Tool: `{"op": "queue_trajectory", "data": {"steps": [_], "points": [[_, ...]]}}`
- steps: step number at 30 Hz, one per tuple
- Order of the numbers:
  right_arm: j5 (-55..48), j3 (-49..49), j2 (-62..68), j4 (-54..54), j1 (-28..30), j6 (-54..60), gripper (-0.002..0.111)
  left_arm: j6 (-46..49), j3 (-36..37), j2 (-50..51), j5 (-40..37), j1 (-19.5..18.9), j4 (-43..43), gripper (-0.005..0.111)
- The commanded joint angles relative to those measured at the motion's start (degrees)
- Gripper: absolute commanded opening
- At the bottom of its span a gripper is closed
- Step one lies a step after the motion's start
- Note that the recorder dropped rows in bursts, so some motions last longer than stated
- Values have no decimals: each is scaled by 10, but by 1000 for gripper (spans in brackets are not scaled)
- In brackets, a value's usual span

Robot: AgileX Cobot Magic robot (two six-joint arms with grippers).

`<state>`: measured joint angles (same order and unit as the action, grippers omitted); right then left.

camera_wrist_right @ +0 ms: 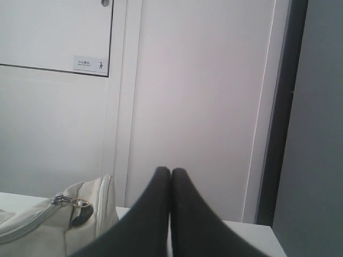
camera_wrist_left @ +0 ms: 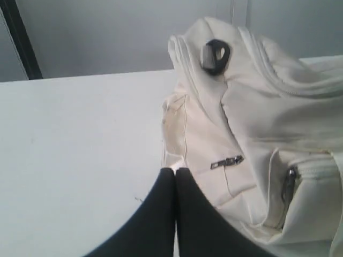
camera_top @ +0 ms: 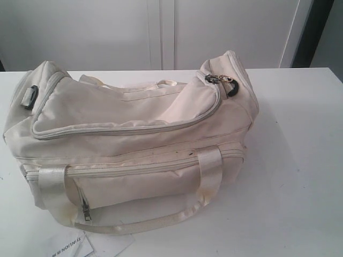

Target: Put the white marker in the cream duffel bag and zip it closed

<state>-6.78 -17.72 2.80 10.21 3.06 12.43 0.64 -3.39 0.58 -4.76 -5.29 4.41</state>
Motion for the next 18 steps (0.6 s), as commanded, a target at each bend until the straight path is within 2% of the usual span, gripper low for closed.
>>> {"op": "queue_trajectory", "data": {"steps": [1, 4, 12, 18], "points": [[5, 2, -2, 2, 3, -3, 0, -6, 33, -6, 4, 3, -2, 0], [5, 2, -2, 2, 3, -3, 0, -6, 34, -6, 4, 3, -2, 0], [5, 2, -2, 2, 3, -3, 0, -6, 34, -6, -74, 3, -10, 0], [5, 2, -2, 2, 3, -3, 0, -6, 34, -6, -73, 3, -10, 0]]}}
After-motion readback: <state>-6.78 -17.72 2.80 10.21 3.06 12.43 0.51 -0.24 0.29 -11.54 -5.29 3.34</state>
